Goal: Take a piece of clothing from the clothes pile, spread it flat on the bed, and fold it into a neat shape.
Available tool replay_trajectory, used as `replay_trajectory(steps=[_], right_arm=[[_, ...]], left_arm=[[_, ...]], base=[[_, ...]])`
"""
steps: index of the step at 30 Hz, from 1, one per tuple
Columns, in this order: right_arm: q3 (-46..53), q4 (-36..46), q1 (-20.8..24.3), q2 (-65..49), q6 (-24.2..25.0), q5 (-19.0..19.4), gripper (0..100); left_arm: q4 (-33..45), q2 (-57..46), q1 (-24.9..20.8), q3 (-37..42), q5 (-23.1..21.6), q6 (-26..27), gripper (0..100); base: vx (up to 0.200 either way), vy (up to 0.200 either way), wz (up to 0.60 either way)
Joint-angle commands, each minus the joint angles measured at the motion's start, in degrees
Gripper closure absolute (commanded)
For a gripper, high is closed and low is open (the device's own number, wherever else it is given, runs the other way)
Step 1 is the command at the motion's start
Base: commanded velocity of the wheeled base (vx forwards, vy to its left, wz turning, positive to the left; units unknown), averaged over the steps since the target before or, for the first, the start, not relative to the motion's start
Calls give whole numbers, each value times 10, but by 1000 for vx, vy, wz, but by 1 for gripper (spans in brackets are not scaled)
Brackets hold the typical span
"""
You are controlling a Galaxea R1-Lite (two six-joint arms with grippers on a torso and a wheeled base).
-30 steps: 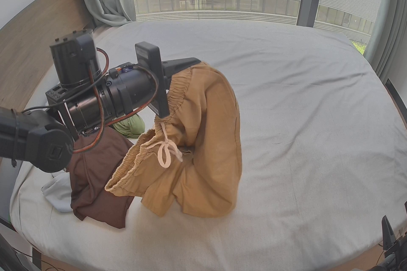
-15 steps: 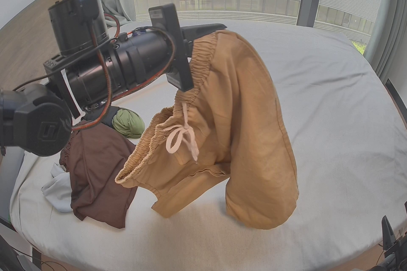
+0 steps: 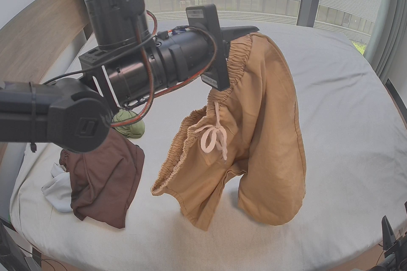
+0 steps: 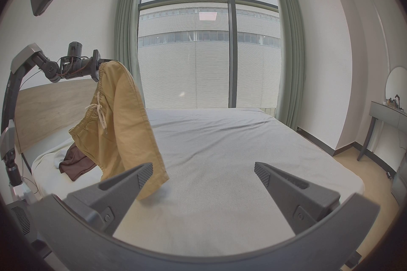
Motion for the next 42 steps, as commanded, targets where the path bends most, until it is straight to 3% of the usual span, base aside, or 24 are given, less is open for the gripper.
replay_trajectory(steps=[1,11,16,26,30,36,42], right_arm=[[10,1,0,-8,0,0,0],[10,0,0,-8,0,0,0],[10,1,0,-8,0,0,0],[10,0,-1,-8,0,0,0],[10,1,0,-8,0,0,0],[10,0,-1,-8,0,0,0],[10,0,-1,-8,0,0,0]], left_arm=[[0,39,-3,-20,0,-3,100],[2,83,-36,-71,0,-15,100],[14,97,-45,-126,0,-75,100],[24,102,-71,-148,2,-95,100],[22,107,-46,-140,10,-90,100],[-5,94,33,-41,33,14,100],[-57,58,74,62,40,56,100]], base=[[0,0,0],[0,0,0],[0,0,0],[0,0,0],[0,0,0],[0,0,0],[0,0,0]])
